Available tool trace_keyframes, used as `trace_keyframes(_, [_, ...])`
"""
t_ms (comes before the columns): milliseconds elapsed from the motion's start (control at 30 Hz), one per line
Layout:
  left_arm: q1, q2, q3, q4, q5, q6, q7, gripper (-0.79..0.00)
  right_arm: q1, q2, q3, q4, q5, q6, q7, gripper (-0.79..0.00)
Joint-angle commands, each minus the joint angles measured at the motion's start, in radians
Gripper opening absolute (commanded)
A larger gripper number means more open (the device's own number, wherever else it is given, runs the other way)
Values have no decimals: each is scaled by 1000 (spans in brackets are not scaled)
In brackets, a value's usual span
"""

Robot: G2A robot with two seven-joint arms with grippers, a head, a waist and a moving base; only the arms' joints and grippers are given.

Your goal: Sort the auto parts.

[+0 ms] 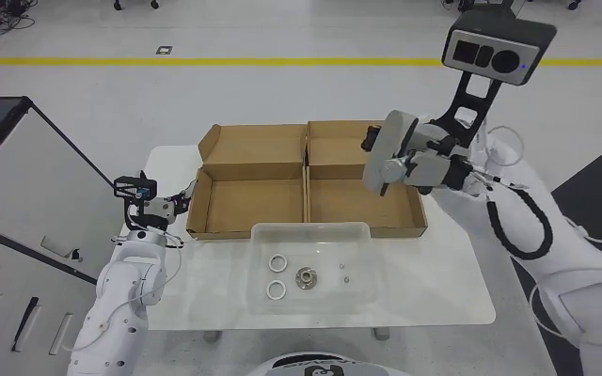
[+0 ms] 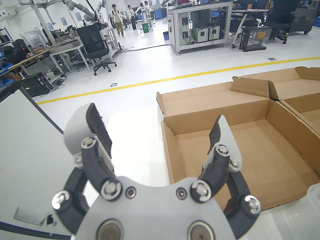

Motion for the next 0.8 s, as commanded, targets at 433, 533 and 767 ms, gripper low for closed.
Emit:
trace_keyframes(433, [0,0,0,0,0,0,0,0,-123,-105,91,-99,212,-6,43,-785])
trace_keyframes(533, [0,0,0,0,0,0,0,0,-131,-122,100,-93,183,-6,43,-785])
trace_keyframes(767, [0,0,0,0,0,0,0,0,-149,-141,125,-46,91,31,81,-785])
